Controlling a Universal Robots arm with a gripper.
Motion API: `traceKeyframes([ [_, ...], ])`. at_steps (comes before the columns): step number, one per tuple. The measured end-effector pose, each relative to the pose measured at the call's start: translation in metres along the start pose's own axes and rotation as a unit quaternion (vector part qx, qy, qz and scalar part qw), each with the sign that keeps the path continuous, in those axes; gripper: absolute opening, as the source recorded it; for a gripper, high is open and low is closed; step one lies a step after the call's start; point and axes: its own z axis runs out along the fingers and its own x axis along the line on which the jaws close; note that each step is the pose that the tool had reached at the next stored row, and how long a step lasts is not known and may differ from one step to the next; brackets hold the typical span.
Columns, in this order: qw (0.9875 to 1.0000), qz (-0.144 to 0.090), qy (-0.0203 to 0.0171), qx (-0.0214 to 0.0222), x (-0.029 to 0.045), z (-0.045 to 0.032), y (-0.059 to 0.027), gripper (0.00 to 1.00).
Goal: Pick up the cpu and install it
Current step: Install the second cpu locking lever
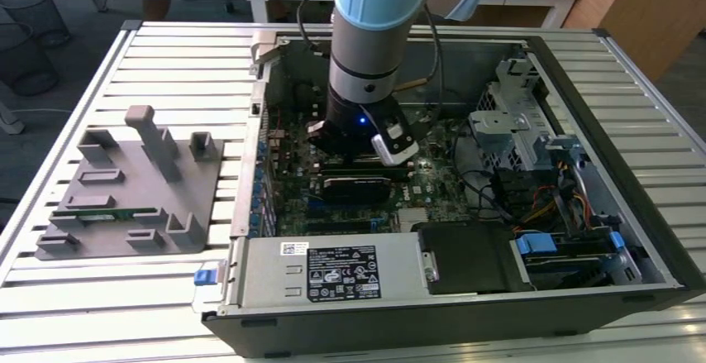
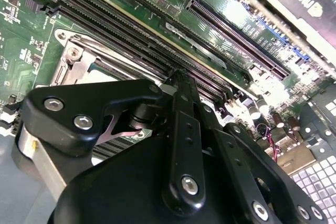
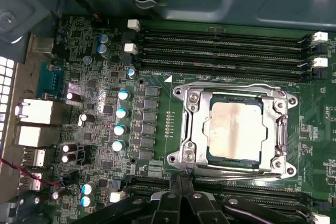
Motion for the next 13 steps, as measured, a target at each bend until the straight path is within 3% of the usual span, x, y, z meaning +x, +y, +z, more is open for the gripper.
traceKeyframes([
  [2,1.0000,0.000,-0.0002,-0.0027,0.0002,0.0007,-0.0001,0.11],
  [7,0.9999,-0.001,-0.0009,-0.0150,0.0017,0.0016,-0.0001,0.11],
  [13,0.9997,-0.001,-0.0017,-0.0244,0.0034,0.0036,0.0000,0.11],
])
